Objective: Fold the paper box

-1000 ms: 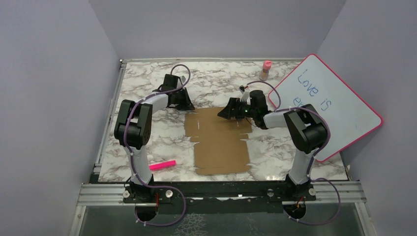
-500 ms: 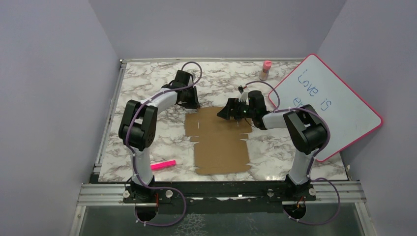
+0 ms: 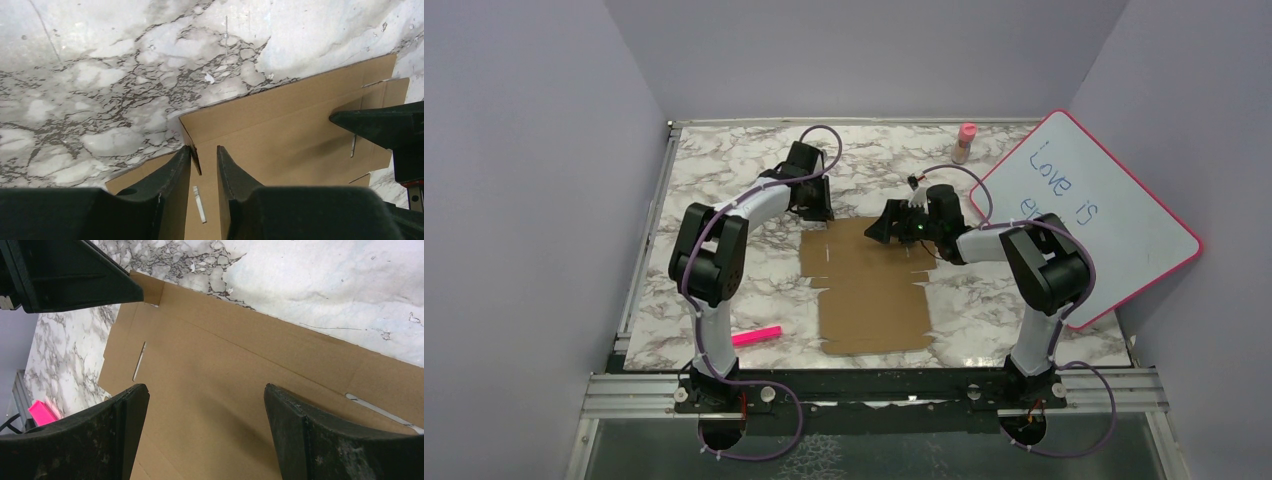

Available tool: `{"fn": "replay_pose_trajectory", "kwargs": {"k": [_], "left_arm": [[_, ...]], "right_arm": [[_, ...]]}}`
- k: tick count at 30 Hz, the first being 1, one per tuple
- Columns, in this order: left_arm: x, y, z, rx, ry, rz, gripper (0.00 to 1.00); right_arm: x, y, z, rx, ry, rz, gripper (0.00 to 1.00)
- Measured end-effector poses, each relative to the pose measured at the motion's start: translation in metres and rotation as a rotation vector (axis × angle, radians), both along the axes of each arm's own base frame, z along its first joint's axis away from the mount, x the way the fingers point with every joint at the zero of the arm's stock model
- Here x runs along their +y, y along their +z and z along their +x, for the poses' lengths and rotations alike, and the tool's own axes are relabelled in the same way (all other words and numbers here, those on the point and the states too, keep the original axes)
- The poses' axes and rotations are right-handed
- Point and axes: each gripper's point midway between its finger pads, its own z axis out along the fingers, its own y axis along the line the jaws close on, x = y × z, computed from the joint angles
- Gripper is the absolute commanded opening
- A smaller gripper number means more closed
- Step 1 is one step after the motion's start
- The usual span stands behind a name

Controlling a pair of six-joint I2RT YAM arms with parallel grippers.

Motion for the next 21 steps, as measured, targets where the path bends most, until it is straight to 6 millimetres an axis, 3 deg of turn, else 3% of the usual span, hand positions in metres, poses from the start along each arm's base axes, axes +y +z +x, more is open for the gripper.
{"fn": "replay_pose_trajectory", "kwargs": {"k": [11, 21], "left_arm": [[-0.008, 0.003, 0.002, -0.016, -0.019, 0.016, 0.3], [0.0, 0.01, 0.005, -0.029, -0.014, 0.024, 0.52]], "right_arm": [[-0.001, 0.0, 0.002, -0.003, -0.014, -0.008, 0.91], [-0.003, 0.001, 0.002, -0.005, -0.026, -0.018, 0.92]]}}
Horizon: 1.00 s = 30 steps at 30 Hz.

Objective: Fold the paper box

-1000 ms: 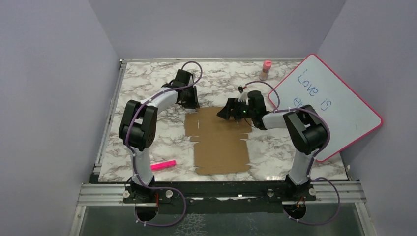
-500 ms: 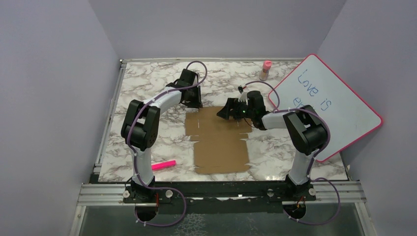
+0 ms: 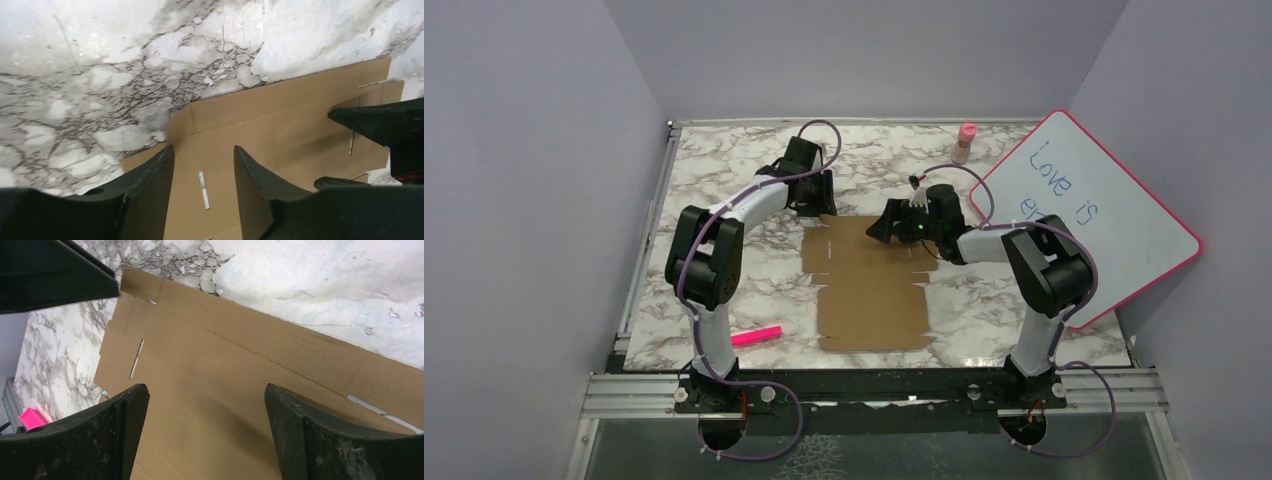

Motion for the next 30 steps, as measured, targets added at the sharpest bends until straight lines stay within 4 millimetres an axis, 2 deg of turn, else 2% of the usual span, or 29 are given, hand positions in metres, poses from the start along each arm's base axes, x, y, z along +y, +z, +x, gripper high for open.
{"fn": "replay_pose_trajectory", "kwargs": {"k": [5, 8, 11, 15, 19, 22, 25, 30], "left_arm": [[0.018, 0.032, -0.003, -0.058, 0.033, -0.022, 0.6], [0.033, 0.052, -0.017, -0.097, 0.056, -0.036, 0.62], [0.041, 0.06, -0.036, -0.108, 0.068, -0.048, 0.63], [0.046, 0.044, -0.076, -0.056, 0.069, -0.078, 0.63], [0.05, 0.016, -0.119, 0.045, 0.078, -0.111, 0.63], [0.049, 0.001, -0.142, 0.1, 0.082, -0.135, 0.63], [0.045, -0.007, -0.155, 0.128, 0.086, -0.16, 0.63], [0.038, -0.014, -0.161, 0.135, 0.088, -0.198, 0.63]], "right_arm": [[-0.003, 0.003, -0.004, 0.016, -0.002, -0.014, 0.92], [-0.004, 0.013, -0.007, 0.007, -0.001, -0.009, 0.92], [-0.003, 0.031, -0.009, -0.025, 0.006, 0.009, 0.92], [-0.004, 0.043, -0.021, -0.042, 0.03, 0.03, 0.92], [-0.005, 0.028, -0.044, 0.008, 0.064, 0.03, 0.92], [-0.006, 0.012, -0.063, 0.059, 0.09, 0.023, 0.92], [-0.006, 0.001, -0.077, 0.093, 0.107, 0.018, 0.92], [0.0, 0.004, -0.08, 0.079, 0.129, 0.03, 0.92]]}}
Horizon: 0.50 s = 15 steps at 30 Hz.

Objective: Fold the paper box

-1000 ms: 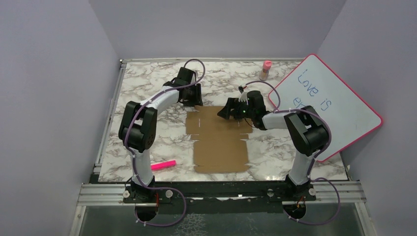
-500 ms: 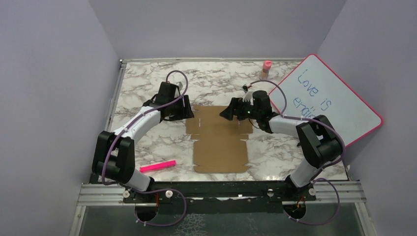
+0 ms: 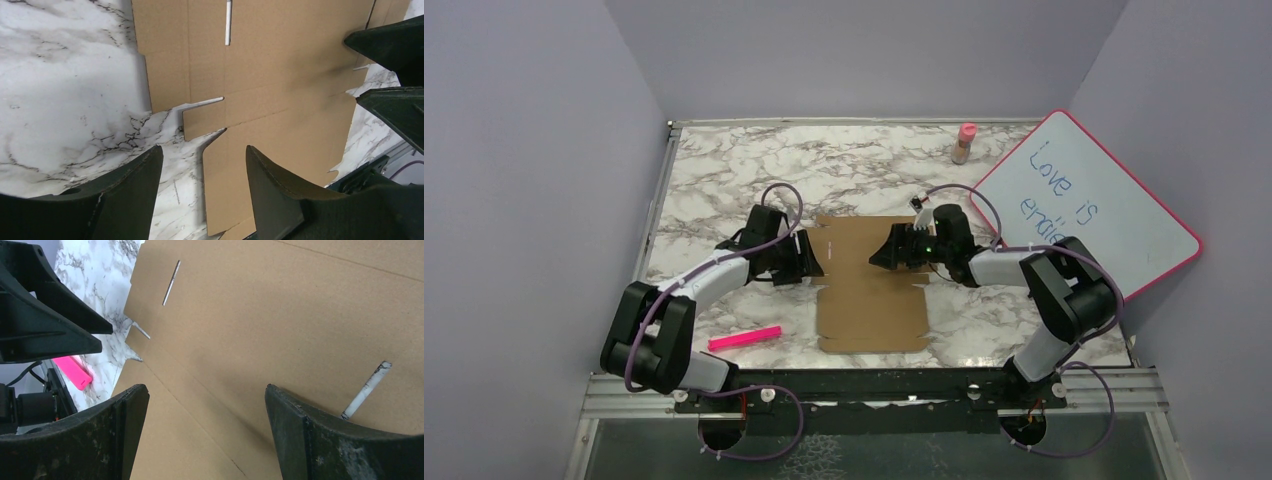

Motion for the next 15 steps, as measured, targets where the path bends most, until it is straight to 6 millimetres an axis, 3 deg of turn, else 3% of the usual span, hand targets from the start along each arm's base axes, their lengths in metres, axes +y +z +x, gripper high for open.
{"fn": "replay_pose_trajectory", "kwargs": {"k": [15], "left_arm": [[-0.024, -0.013, 0.004, 0.0, -0.03, -0.049, 0.6]], "right_arm": [[0.003, -0.003, -0.001, -0.019, 0.007, 0.012, 0.92]]}}
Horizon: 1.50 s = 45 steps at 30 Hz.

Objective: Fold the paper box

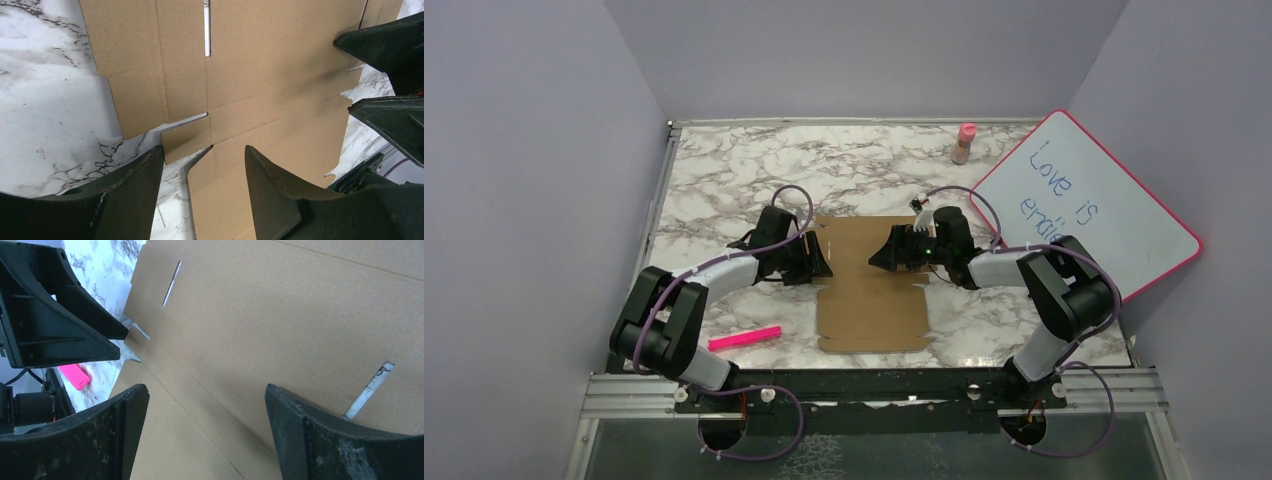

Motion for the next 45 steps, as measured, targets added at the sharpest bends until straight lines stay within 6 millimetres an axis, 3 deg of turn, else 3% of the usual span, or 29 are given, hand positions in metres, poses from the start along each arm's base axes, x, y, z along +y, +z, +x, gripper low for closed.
{"fn": "replay_pose_trajectory", "kwargs": {"k": [6, 13, 23, 28, 36, 41, 45], "left_arm": [[-0.004, 0.001, -0.002, 0.005, -0.001, -0.007, 0.54], [-0.015, 0.021, -0.002, -0.034, -0.021, -0.03, 0.45], [-0.035, 0.041, 0.003, -0.091, -0.061, -0.023, 0.45], [-0.043, 0.039, 0.0, -0.085, -0.086, -0.006, 0.53], [-0.016, 0.029, 0.0, -0.08, -0.008, 0.043, 0.52], [0.007, 0.008, -0.005, -0.033, 0.066, 0.001, 0.49], [0.011, -0.006, -0.014, 0.009, 0.08, -0.032, 0.42]], "right_arm": [[0.001, 0.0, 0.0, -0.001, 0.002, 0.0, 0.91], [0.002, 0.0, -0.002, -0.001, 0.006, 0.0, 0.91], [0.004, 0.0, -0.003, -0.002, 0.012, 0.0, 0.92], [0.004, 0.0, -0.003, -0.002, 0.012, 0.0, 0.91], [0.004, 0.0, -0.003, -0.004, 0.012, 0.001, 0.91], [0.004, 0.0, -0.003, -0.005, 0.012, 0.002, 0.91], [0.004, 0.0, -0.003, -0.006, 0.012, 0.002, 0.91]]}}
